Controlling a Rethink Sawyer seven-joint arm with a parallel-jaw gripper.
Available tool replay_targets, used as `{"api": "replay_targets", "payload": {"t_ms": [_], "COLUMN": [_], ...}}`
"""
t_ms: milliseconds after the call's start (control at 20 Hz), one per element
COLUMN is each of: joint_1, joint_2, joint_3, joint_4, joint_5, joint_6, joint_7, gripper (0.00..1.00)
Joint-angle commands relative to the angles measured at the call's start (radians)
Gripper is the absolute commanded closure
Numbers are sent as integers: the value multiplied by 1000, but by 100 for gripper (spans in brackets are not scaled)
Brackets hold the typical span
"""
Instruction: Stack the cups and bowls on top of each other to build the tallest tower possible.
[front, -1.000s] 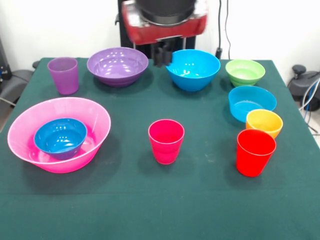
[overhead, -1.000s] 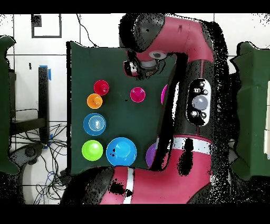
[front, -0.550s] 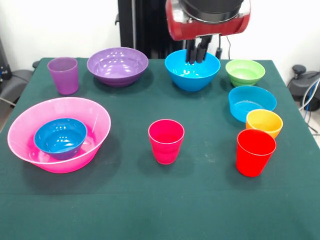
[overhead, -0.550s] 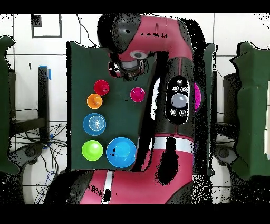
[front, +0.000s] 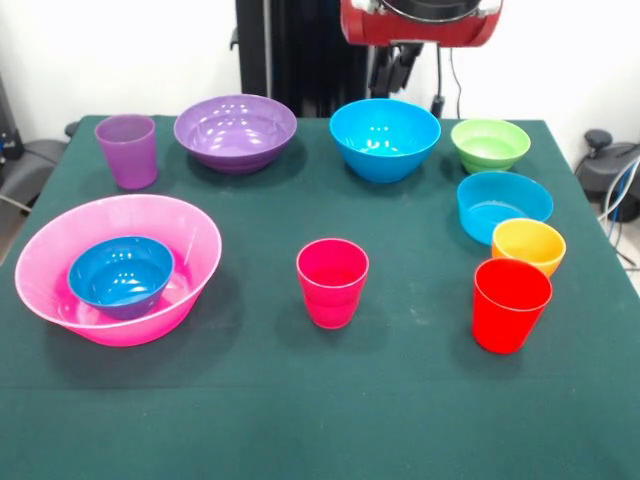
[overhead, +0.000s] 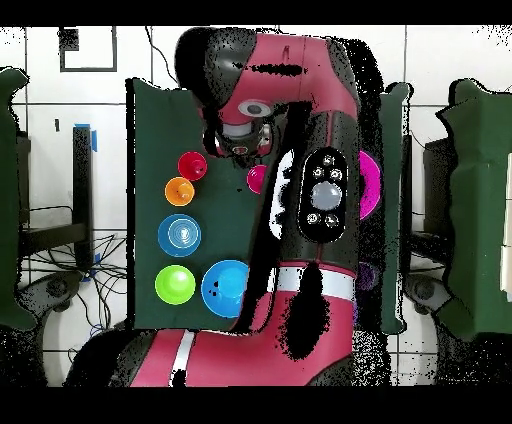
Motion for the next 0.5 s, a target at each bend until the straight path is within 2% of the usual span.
{"api": "replay_targets", "payload": {"t_ms": [50, 150, 250, 500], "joint_1": [17, 22, 32, 57], "joint_2": [-49, -74, -90, -141], "joint_3": [5, -6, -19, -24], "joint_4": [187, 228, 267, 444], "joint_5": [-37, -42, -34, 29], "joint_6": [82, 79, 42, -148], "joint_7": [57, 34, 69, 154], "gripper": [100, 100, 100, 100]}}
